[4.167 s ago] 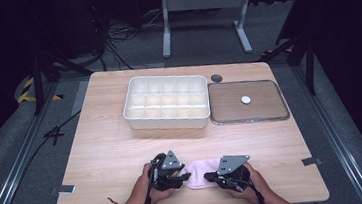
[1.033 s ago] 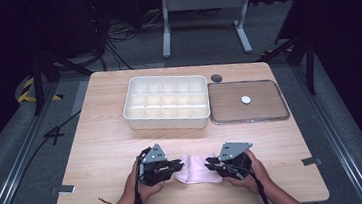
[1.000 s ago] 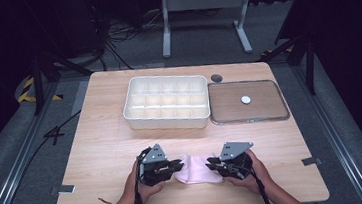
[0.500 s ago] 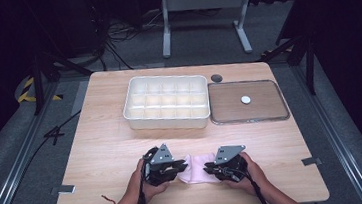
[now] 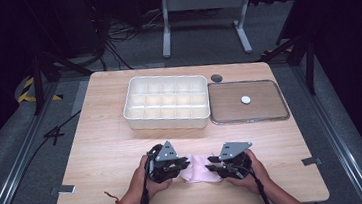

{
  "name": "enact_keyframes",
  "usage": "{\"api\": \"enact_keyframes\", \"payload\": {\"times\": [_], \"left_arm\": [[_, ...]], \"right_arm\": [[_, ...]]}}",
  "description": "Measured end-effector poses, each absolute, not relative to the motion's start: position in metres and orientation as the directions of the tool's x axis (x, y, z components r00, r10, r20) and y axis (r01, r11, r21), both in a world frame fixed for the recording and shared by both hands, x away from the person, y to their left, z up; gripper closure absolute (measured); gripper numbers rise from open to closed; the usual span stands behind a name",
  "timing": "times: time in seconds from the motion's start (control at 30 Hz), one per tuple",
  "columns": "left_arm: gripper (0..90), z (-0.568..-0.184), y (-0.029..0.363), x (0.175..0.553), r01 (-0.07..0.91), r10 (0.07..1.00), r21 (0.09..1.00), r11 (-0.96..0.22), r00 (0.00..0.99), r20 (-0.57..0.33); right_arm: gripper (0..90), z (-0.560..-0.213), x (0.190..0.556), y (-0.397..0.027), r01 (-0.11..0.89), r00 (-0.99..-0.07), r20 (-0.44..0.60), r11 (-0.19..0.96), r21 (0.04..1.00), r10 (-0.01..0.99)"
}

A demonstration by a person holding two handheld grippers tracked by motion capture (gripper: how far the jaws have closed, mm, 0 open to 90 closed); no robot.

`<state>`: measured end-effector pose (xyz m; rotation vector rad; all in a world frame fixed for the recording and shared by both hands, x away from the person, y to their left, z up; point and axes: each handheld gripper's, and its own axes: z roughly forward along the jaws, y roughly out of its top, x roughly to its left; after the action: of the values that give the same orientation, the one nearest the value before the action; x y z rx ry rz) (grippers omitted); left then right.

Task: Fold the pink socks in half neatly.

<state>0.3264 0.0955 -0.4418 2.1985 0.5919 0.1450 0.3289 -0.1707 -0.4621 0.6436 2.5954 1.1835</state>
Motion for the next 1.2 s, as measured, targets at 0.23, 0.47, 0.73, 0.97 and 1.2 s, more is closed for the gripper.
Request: {"api": "enact_keyframes", "payload": {"times": [0.23, 0.47, 0.73, 0.97, 1.2], "left_arm": [[81.1, -0.44, 0.095, 0.328, 0.365, 0.464, 0.759, -0.538, 0.881, -0.094], [81.1, -0.436, 0.086, 0.331, 0.358, 0.451, 0.75, -0.557, 0.888, -0.089], [81.3, -0.436, 0.065, 0.335, 0.322, 0.415, 0.717, -0.619, 0.909, -0.051], [82.4, -0.442, 0.054, 0.337, 0.318, 0.408, 0.712, -0.626, 0.912, -0.049], [82.3, -0.445, 0.052, 0.339, 0.331, 0.423, 0.71, -0.622, 0.905, -0.051]], "right_arm": [[67.5, -0.465, 0.338, -0.186, 0.341, -0.857, -0.021, 0.597, 0.726, 0.515], [70.2, -0.471, 0.342, -0.186, 0.365, -0.863, 0.017, 0.599, 0.713, 0.505], [70.3, -0.472, 0.341, -0.185, 0.36, -0.863, 0.009, 0.601, 0.713, 0.506], [70.3, -0.472, 0.34, -0.183, 0.356, -0.866, 0.009, 0.603, 0.714, 0.5], [67.3, -0.472, 0.339, -0.181, 0.345, -0.868, -0.006, 0.613, 0.711, 0.497]]}}
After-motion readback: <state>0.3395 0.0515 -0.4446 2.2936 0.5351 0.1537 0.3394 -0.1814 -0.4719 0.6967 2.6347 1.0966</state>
